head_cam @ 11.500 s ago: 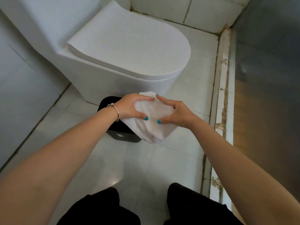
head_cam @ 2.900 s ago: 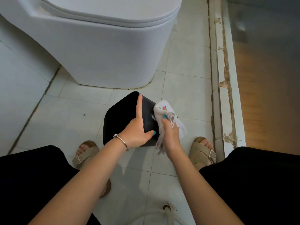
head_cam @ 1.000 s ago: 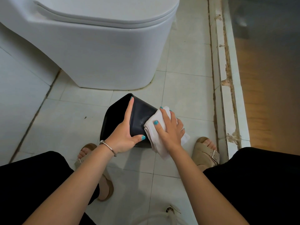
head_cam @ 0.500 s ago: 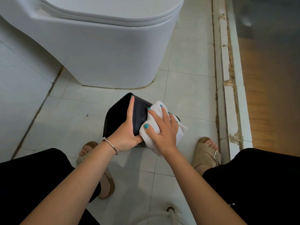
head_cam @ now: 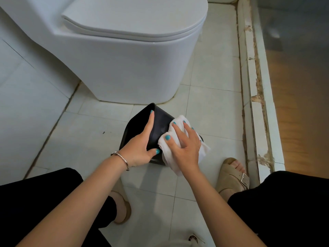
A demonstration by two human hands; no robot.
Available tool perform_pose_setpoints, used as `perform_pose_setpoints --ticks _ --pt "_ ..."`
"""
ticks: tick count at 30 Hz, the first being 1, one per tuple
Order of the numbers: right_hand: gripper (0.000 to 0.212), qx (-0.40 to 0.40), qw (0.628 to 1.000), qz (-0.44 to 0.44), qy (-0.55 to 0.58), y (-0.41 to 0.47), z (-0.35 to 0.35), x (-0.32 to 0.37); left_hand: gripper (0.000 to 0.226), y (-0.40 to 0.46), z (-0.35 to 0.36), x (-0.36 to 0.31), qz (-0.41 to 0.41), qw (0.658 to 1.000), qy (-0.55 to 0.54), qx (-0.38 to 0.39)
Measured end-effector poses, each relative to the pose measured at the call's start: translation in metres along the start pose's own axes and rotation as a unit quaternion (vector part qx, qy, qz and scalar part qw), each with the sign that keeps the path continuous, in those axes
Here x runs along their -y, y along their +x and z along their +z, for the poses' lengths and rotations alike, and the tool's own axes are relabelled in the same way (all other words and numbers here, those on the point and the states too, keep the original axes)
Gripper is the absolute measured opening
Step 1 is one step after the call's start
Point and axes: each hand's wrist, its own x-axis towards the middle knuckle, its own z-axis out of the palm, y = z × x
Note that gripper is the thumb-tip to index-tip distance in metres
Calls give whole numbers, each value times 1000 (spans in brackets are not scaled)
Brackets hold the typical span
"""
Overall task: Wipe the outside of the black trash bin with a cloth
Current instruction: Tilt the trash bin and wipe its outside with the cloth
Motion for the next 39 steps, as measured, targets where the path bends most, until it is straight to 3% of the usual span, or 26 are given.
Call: perform_pose_setpoints --ticks 3,6,12,15,18,21,24,27,28,31,34,37,39 --pt "37 -86 995 -14 56 -3 8 -1 110 3 -2 -5 -1 1000 -9 -7" --pt "49 -142 987 -45 53 -17 19 -3 105 5 1 -12 4 999 -33 6" --pt "85 -75 973 -171 -139 -38 19 -31 106 7 -1 -12 15 998 -49 45" --pt "94 -52 953 -167 -247 -31 17 -35 105 6 -1 -11 15 997 -64 46" --pt "98 -33 957 -165 -237 -27 13 -31 104 6 3 -11 17 995 -84 41" --pt "102 56 977 -155 -136 -24 -3 -22 106 7 0 -2 4 995 -94 15" --pt "75 112 988 -82 62 -11 -31 -1 106 5 -8 9 -16 996 -90 3" --pt "13 92 990 -8 108 15 -55 14 105 1 -9 11 -15 996 -91 10" --pt "5 88 989 26 114 23 -58 14 104 0 -7 10 -13 995 -97 11" --pt "20 26 991 94 96 41 -55 7 104 -2 -2 6 -11 995 -102 13" --pt "35 -94 990 102 -19 46 -46 -1 104 -2 0 6 -3 996 -88 17" --pt "24 -193 978 62 -56 41 -42 -7 105 -4 0 2 6 998 -54 15" --pt "14 -159 985 33 -61 36 -39 -16 106 -4 0 -3 6 999 -36 1"
